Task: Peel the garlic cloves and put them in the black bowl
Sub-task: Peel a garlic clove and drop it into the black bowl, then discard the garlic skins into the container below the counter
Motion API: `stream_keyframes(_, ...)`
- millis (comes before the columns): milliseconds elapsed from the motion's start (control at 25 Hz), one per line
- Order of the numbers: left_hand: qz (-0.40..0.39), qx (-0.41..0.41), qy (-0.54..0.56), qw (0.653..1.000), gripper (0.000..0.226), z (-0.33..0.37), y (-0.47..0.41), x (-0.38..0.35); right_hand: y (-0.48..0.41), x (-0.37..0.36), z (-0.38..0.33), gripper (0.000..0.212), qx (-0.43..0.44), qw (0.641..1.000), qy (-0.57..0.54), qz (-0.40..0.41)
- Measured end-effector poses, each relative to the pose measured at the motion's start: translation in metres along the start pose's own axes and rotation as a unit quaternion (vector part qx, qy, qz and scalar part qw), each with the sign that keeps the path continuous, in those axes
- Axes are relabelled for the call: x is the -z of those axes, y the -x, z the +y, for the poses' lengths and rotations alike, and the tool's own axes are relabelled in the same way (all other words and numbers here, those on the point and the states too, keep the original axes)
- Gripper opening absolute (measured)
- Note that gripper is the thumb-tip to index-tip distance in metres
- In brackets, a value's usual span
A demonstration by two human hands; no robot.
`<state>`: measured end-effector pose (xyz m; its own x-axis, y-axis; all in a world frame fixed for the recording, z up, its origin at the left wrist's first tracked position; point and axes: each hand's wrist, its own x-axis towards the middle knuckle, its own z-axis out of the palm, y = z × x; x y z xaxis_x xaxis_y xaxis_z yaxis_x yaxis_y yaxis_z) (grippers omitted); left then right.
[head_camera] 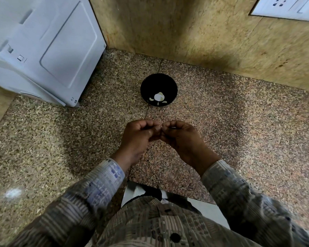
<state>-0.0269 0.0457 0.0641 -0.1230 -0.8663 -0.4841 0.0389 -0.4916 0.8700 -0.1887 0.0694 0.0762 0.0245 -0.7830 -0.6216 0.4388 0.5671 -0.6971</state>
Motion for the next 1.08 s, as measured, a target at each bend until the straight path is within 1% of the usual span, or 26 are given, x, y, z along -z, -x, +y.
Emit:
stream_keyframes(40, -0.011, 0.063, 0.081, 0.995, 0.017, -0.006, -0.006, 0.003, -0.005, 0.002, 0.003, 0.009, -0.011, 1.0, -0.012, -0.001)
stream_keyframes(80, -0.013, 0.119, 0.148, 0.982, 0.017, -0.012, -0.012, 0.005, -0.01, 0.003, 0.008, 0.009, -0.022, 0.999, -0.03, 0.005)
stream_keyframes(120, -0.003, 0.161, 0.193, 0.968, 0.016, -0.021, -0.019, 0.006, -0.015, 0.005, 0.014, 0.013, -0.035, 0.998, -0.055, 0.018)
stream_keyframes(160, 0.013, 0.19, 0.221, 0.956, 0.014, -0.028, -0.026, 0.007, -0.019, 0.007, 0.02, 0.017, -0.049, 0.995, -0.083, 0.033)
stream_keyframes(240, 0.049, 0.227, 0.233, 0.944, 0.011, -0.041, -0.041, 0.005, -0.024, 0.013, 0.033, 0.021, -0.076, 0.987, -0.13, 0.063)
stream_keyframes(360, 0.105, 0.244, 0.179, 0.947, 0.013, -0.06, -0.066, 0.0, -0.022, 0.025, 0.045, 0.02, -0.106, 0.981, -0.133, 0.095)
stream_keyframes(440, 0.134, 0.24, 0.134, 0.952, 0.01, -0.069, -0.084, -0.006, -0.021, 0.033, 0.052, 0.022, -0.123, 0.977, -0.135, 0.112)
stream_keyframes(520, 0.15, 0.238, 0.126, 0.951, 0.009, -0.074, -0.097, -0.012, -0.022, 0.04, 0.056, 0.023, -0.136, 0.972, -0.138, 0.136)
stream_keyframes(640, 0.169, 0.223, 0.135, 0.951, 0.014, -0.074, -0.094, -0.01, -0.018, 0.045, 0.056, 0.018, -0.139, 0.971, -0.112, 0.162)
stream_keyframes(680, 0.17, 0.215, 0.13, 0.953, 0.014, -0.074, -0.084, -0.004, -0.016, 0.046, 0.054, 0.016, -0.133, 0.973, -0.087, 0.164)
stream_keyframes(720, 0.158, 0.215, 0.136, 0.954, 0.015, -0.075, -0.071, 0.004, -0.016, 0.048, 0.053, 0.014, -0.123, 0.977, -0.04, 0.17)
stream_keyframes(760, 0.131, 0.229, 0.164, 0.951, 0.017, -0.077, -0.054, 0.015, -0.015, 0.051, 0.05, 0.012, -0.106, 0.977, 0.044, 0.179)
stream_keyframes(800, 0.092, 0.259, 0.208, 0.939, 0.021, -0.081, -0.035, 0.025, -0.017, 0.054, 0.047, 0.014, -0.08, 0.964, 0.168, 0.19)
stream_keyframes(840, 0.048, 0.299, 0.246, 0.921, 0.026, -0.086, -0.014, 0.035, -0.021, 0.057, 0.044, 0.016, -0.049, 0.93, 0.308, 0.192)
stream_keyframes(880, 0.01, 0.343, 0.265, 0.901, 0.032, -0.094, 0.005, 0.042, -0.027, 0.058, 0.04, 0.019, -0.013, 0.884, 0.431, 0.177)
stream_keyframes(920, -0.022, 0.383, 0.268, 0.884, 0.038, -0.105, 0.023, 0.048, -0.036, 0.057, 0.036, 0.021, 0.021, 0.845, 0.514, 0.148)
stream_keyframes(960, -0.053, 0.417, 0.261, 0.869, 0.044, -0.119, 0.04, 0.051, -0.047, 0.053, 0.033, 0.023, 0.049, 0.817, 0.564, 0.114)
stream_keyframes(1000, -0.084, 0.444, 0.258, 0.854, 0.048, -0.132, 0.055, 0.05, -0.06, 0.048, 0.032, 0.025, 0.074, 0.781, 0.615, 0.081)
stream_keyframes(1040, -0.103, 0.465, 0.264, 0.839, 0.052, -0.146, 0.068, 0.048, -0.072, 0.042, 0.033, 0.025, 0.105, 0.725, 0.679, 0.049)
stream_keyframes(1080, -0.111, 0.48, 0.273, 0.827, 0.053, -0.158, 0.077, 0.044, -0.081, 0.038, 0.037, 0.024, 0.136, 0.66, 0.739, 0.021)
